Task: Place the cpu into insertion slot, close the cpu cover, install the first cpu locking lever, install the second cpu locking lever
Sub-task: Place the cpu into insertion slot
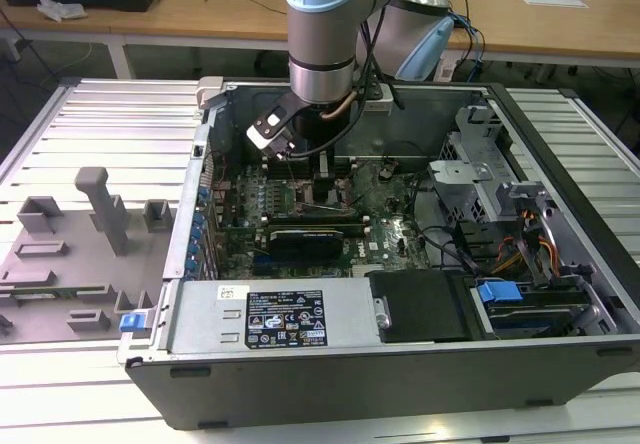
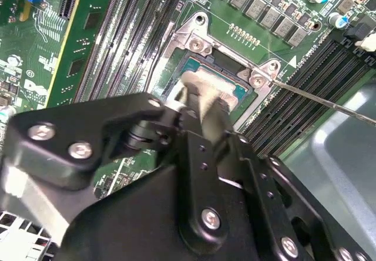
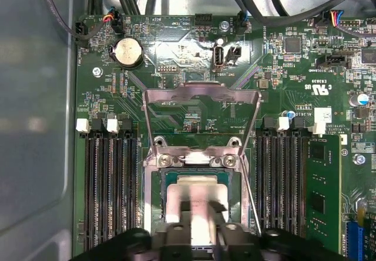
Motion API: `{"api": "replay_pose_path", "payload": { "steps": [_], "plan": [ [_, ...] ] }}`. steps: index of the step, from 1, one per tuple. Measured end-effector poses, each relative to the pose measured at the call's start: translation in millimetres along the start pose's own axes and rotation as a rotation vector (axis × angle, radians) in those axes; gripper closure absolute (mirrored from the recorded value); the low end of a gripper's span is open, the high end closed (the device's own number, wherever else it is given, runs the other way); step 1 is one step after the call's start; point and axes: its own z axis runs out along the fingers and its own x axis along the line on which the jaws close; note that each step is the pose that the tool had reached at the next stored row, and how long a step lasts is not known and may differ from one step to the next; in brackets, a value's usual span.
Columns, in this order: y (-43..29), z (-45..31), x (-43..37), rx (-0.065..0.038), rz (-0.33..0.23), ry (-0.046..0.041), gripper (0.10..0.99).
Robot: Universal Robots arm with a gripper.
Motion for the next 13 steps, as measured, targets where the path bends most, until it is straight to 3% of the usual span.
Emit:
{"api": "replay_pose_path", "payload": {
  "steps": [1, 10, 13],
  "plan": [
    [0.0, 0.0, 0.0, 0.0, 0.0, 0.0, 0.98],
    [3.3, -0.8, 0.0, 0.0, 0.0, -0.0004, 0.98],
    [4.0, -14.0, -0.1, 0.0, 0.0, -0.0001, 0.98]
  ]
}}
